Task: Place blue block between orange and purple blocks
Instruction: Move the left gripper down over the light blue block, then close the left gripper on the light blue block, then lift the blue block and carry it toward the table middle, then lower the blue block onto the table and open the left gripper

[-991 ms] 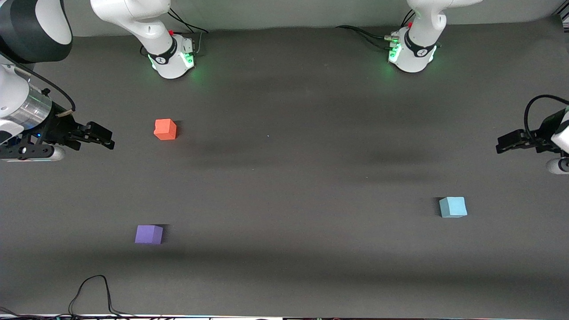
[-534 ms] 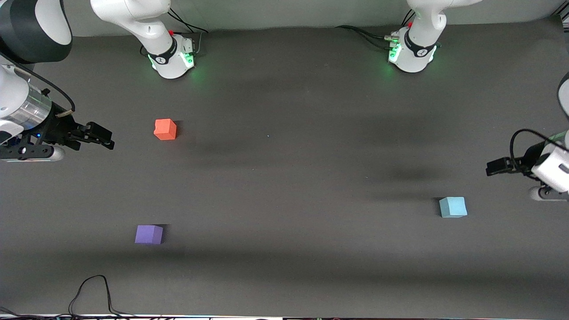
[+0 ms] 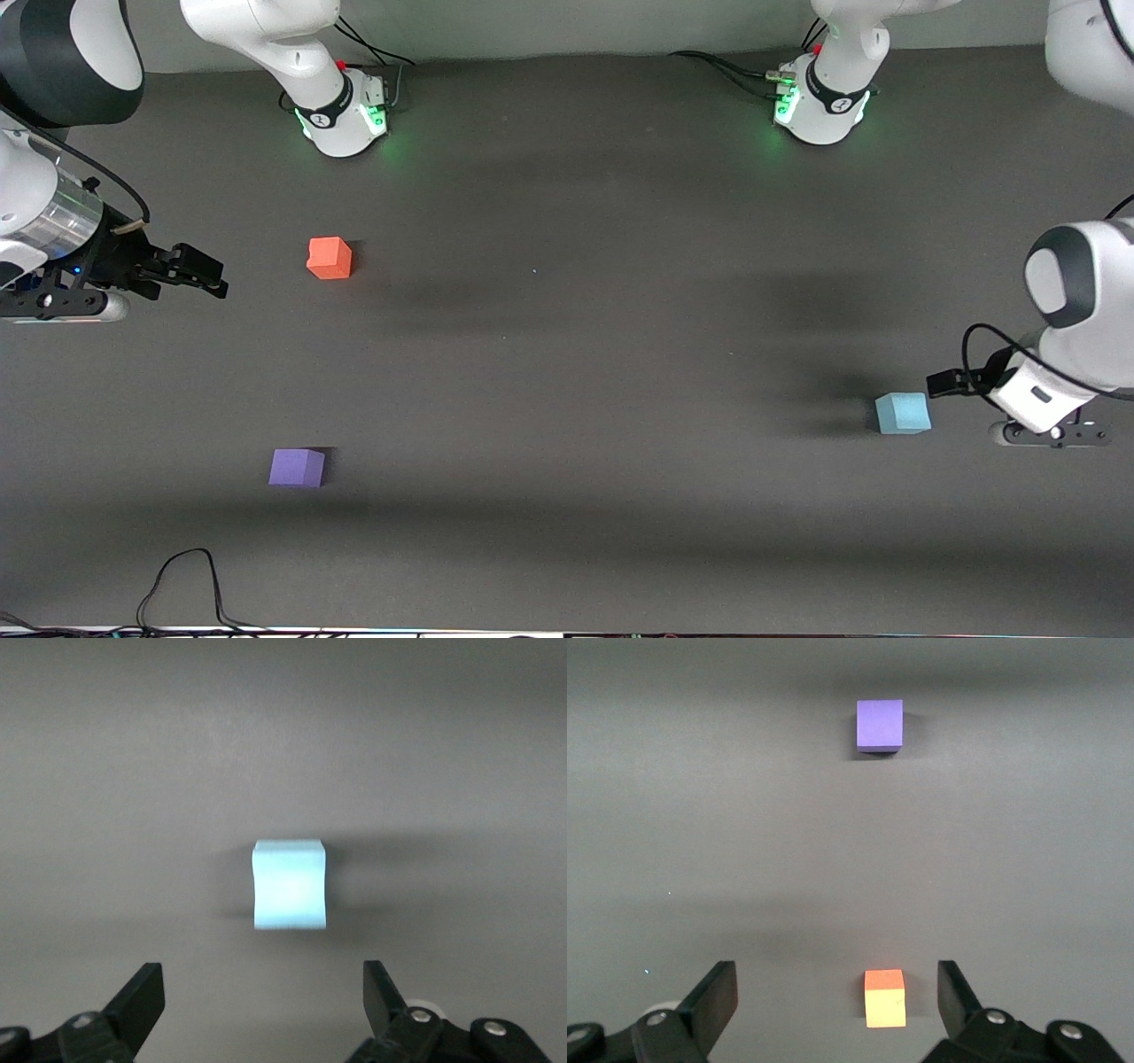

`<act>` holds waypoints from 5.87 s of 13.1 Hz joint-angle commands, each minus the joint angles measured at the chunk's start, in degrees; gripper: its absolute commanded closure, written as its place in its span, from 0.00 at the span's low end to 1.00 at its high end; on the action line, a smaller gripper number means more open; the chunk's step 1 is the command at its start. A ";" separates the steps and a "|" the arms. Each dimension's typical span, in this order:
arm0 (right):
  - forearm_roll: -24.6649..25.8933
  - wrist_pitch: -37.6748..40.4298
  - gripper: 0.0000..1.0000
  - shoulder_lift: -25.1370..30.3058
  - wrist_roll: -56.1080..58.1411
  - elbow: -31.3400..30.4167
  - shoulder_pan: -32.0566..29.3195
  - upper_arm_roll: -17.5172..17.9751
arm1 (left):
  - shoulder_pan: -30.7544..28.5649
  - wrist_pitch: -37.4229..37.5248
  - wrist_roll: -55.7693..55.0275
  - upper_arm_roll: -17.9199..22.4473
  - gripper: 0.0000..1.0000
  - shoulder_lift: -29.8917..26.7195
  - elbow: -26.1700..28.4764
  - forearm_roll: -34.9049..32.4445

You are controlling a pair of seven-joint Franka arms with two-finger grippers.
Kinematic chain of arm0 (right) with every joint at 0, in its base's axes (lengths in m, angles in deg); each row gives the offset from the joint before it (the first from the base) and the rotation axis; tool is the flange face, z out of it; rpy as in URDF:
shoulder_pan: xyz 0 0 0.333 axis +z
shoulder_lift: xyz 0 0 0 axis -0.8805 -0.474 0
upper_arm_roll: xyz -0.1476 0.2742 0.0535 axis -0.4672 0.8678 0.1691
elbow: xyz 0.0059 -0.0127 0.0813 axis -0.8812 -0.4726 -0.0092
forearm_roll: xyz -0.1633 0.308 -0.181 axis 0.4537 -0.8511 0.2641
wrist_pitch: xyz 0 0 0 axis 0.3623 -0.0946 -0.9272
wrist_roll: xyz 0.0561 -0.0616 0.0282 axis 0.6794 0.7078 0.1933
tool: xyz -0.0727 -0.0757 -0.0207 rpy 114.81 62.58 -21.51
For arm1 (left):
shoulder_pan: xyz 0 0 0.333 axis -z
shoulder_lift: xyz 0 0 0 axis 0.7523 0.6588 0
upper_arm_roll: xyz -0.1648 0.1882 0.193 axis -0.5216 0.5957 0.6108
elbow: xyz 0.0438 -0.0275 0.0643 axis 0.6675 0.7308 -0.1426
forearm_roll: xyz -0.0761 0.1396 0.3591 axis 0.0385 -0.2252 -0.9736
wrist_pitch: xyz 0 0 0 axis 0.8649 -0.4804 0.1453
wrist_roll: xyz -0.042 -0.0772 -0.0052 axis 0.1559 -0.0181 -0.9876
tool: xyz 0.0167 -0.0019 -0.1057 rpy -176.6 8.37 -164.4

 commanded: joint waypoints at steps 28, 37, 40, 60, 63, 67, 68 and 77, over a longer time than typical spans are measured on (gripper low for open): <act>0.10 -0.02 0.00 -0.31 5.84 0.36 -0.55 -0.97 | 0.09 -20.22 -0.28 -0.12 0.63 10.40 5.82 -0.25; 0.01 -0.02 0.00 -0.31 6.38 0.28 -0.55 -2.46 | -0.08 5.94 -0.10 -0.20 0.64 5.32 -7.61 -0.60; 0.10 -0.02 0.00 -0.31 6.38 0.28 -0.46 -2.46 | 0.79 14.99 -1.59 -0.64 0.64 1.19 -11.13 -0.25; 0.10 0.24 0.00 -0.22 6.03 0.36 -0.11 -2.46 | 48.59 16.89 -57.58 -2.31 0.65 17.24 -35.40 -1.30; 0.10 0.24 0.00 -2.49 6.29 0.45 0.06 -1.94 | 52.64 11.96 -59.86 -2.23 0.65 21.55 -35.23 -1.47; 0.10 -1.33 0.00 -3.73 6.21 0.81 0.59 -1.67 | 55.37 6.78 -62.24 -2.14 0.65 26.92 -34.70 -3.58; 0.10 -2.38 0.00 -3.73 6.30 0.37 0.68 -1.67 | 55.81 6.24 -62.59 -2.05 0.65 27.97 -34.44 -3.67; 0.63 -1.69 0.00 -6.28 6.38 0.45 3.58 -2.02 | 56.08 1.32 -64.09 -2.05 0.01 30.80 -31.54 -6.22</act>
